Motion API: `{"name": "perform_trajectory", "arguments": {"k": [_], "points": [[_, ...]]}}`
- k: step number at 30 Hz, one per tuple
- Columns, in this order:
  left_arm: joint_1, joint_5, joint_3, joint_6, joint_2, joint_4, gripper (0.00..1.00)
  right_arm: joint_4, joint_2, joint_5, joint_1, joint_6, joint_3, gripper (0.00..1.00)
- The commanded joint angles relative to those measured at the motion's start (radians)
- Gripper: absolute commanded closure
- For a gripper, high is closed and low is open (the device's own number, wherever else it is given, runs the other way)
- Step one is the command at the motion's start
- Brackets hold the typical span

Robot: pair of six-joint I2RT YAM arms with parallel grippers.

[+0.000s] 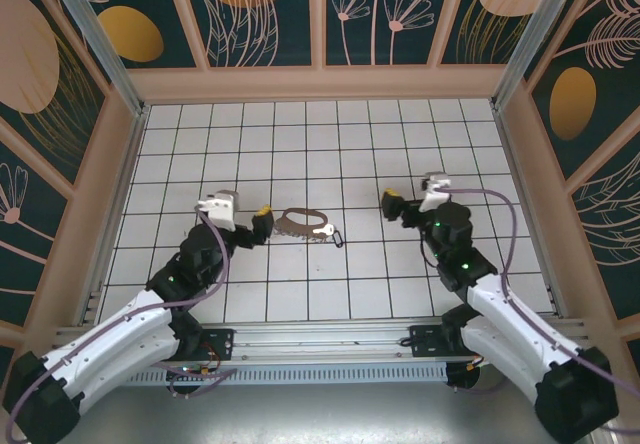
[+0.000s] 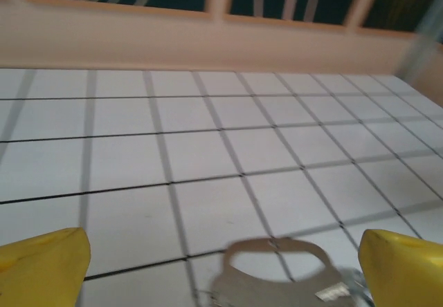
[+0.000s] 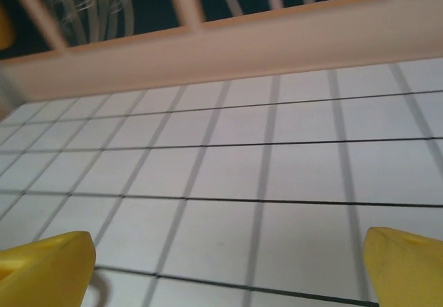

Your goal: Put the keys on the keyring

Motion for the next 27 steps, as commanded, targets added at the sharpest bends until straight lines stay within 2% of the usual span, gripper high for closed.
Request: {"name": "perform_trajectory", "arguments": {"k": [1, 5, 9, 12, 14, 16, 20, 24, 27], "points": [[0.048, -0.112, -0.007, -0.032, 0.046, 0.068, 0.02, 0.139, -0.004, -0.119, -0.152, 0.013, -0.057, 0.01], [0.063, -0.281, 0.013, -0.005, 0.125, 0.087, 0.01, 0.251, 0.096, -0.164, -0.304, -0.005, -0.094, 0.01], [0.154, -0.319, -0.039, 0.013, 0.161, 0.222, 0.02, 0.427, 0.191, -0.285, -0.429, -0.021, -0.137, 0.01], [0.261, -0.303, -0.046, -0.029, 0.217, 0.245, 0.01, 0.750, 0.263, -0.314, -0.432, -0.149, -0.251, 0.01], [0.327, -0.290, -0.035, -0.045, 0.261, 0.245, 0.01, 0.941, 0.342, -0.290, -0.435, -0.196, -0.309, 0.01], [0.378, -0.280, -0.012, -0.046, 0.307, 0.267, 0.01, 1.011, 0.423, -0.281, -0.443, -0.200, -0.306, 0.01], [0.414, -0.350, 0.030, 0.115, 0.457, 0.424, 0.01, 1.110, 0.581, -0.314, -0.471, -0.159, -0.265, 0.01], [0.470, -0.293, 0.045, 0.226, 0.622, 0.607, 0.01, 1.205, 0.734, -0.325, -0.491, -0.127, -0.237, 0.01], [0.530, -0.171, 0.031, 0.232, 0.712, 0.749, 0.01, 1.204, 0.795, -0.343, -0.496, -0.124, -0.207, 0.01]]}}
